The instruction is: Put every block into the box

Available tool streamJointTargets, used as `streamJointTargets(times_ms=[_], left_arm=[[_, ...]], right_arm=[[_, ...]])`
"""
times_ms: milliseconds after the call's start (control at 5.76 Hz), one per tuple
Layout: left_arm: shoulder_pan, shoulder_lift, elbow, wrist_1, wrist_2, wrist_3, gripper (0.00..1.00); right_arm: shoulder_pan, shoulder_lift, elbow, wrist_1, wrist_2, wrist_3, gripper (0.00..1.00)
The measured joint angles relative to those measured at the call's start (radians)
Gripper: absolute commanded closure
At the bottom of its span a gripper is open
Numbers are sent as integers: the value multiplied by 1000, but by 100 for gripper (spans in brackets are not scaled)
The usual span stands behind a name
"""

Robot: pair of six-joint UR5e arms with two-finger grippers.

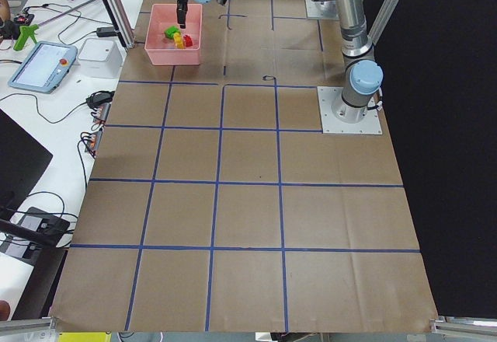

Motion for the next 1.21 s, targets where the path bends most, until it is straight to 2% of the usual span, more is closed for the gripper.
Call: streamJointTargets(times_ms=[174, 347, 521, 868, 1215], left_arm=[[34, 119, -125, -2, 15, 47, 1], [50, 208, -205, -7, 52, 83, 2], [54, 268, -243, -30, 83, 110, 2], [51, 319, -259, -71, 101, 120, 2], [49, 330, -258, -83, 98, 122, 1]], right_arm=[[0, -6, -3, 0, -14, 0, 0], [-1, -7, -11, -10, -12, 2, 0], [-2, -9, -16, -30, -10, 3, 0], [-4, -2, -30, -52, -6, 2, 0], [-20, 19, -82, -6, -5, 1, 0]])
